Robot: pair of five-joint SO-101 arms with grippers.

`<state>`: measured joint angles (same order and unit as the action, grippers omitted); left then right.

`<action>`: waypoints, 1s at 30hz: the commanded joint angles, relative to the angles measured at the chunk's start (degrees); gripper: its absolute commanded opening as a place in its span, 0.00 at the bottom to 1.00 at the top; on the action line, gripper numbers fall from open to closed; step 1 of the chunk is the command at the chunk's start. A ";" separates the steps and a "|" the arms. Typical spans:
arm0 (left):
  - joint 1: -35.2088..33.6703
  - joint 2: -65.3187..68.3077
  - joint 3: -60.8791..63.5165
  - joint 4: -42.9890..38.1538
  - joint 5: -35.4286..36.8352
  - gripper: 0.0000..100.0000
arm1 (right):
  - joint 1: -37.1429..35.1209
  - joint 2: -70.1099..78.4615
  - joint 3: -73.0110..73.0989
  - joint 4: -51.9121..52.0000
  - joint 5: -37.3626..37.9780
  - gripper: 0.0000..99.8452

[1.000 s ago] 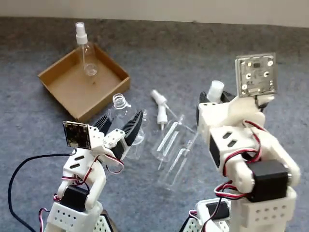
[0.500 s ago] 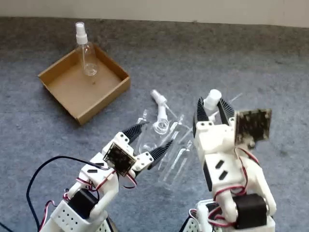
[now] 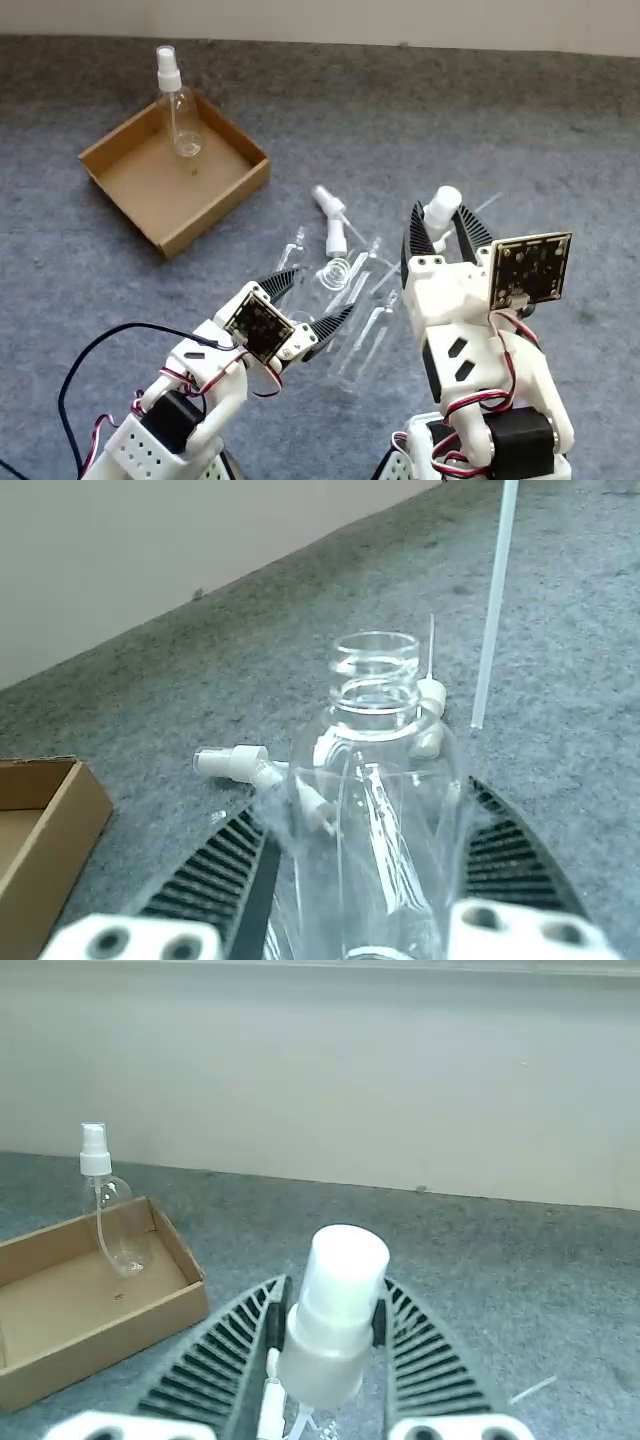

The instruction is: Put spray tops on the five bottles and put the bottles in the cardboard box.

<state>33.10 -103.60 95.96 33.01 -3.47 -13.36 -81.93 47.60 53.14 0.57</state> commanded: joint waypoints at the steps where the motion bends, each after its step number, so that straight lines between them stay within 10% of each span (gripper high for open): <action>1: 0.48 -1.10 1.19 -0.18 -0.53 0.15 | -0.31 -0.31 -3.03 -3.65 -0.62 0.08; 30: 0.57 -1.10 1.19 -0.26 -0.35 0.15 | -0.40 -0.22 -13.93 -8.48 -9.76 0.08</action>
<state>33.10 -103.60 95.96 33.01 -3.47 -13.45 -82.02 36.00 46.11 -8.31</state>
